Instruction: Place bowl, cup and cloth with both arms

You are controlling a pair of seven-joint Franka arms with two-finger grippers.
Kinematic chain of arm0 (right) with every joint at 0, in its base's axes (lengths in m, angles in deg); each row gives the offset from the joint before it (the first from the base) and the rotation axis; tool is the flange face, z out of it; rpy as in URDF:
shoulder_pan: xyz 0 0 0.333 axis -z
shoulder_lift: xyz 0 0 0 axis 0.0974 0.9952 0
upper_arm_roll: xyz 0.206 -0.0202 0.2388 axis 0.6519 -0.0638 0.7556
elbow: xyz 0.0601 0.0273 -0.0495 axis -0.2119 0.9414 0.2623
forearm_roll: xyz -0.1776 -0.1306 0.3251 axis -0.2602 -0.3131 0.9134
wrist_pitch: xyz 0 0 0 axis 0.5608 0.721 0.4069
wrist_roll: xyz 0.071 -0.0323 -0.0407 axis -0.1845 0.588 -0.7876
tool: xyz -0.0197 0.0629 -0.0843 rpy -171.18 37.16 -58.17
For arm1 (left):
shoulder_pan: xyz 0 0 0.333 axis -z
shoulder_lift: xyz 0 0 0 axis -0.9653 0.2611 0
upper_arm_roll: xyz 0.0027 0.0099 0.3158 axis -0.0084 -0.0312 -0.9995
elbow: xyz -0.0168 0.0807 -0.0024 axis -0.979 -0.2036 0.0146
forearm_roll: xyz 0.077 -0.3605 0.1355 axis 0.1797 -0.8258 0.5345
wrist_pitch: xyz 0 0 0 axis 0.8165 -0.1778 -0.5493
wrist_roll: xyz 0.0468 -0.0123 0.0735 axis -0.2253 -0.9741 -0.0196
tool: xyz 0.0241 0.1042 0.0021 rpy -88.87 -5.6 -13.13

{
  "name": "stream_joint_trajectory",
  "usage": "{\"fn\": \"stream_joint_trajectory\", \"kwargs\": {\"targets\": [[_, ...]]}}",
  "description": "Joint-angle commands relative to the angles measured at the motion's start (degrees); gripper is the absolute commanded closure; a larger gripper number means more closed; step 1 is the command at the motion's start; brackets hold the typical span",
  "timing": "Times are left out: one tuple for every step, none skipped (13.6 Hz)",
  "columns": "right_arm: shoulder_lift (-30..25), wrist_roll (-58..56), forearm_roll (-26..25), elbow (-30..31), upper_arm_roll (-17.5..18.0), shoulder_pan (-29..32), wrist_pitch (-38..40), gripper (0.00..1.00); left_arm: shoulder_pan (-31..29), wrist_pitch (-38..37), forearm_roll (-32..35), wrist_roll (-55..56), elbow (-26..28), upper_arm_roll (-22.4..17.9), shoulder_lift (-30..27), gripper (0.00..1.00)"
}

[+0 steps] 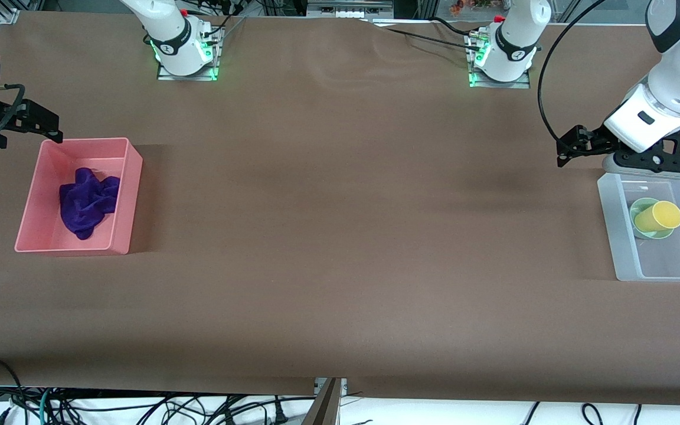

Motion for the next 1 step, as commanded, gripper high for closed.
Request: {"fn": "stream_joint_trajectory", "kwargs": {"targets": [[0.2, 0.7, -0.6, -0.6, 0.0, -0.1, 0.1, 0.00, 0.7, 0.0, -1.3, 0.6, 1.1, -0.8, -1.0, 0.00]]}}
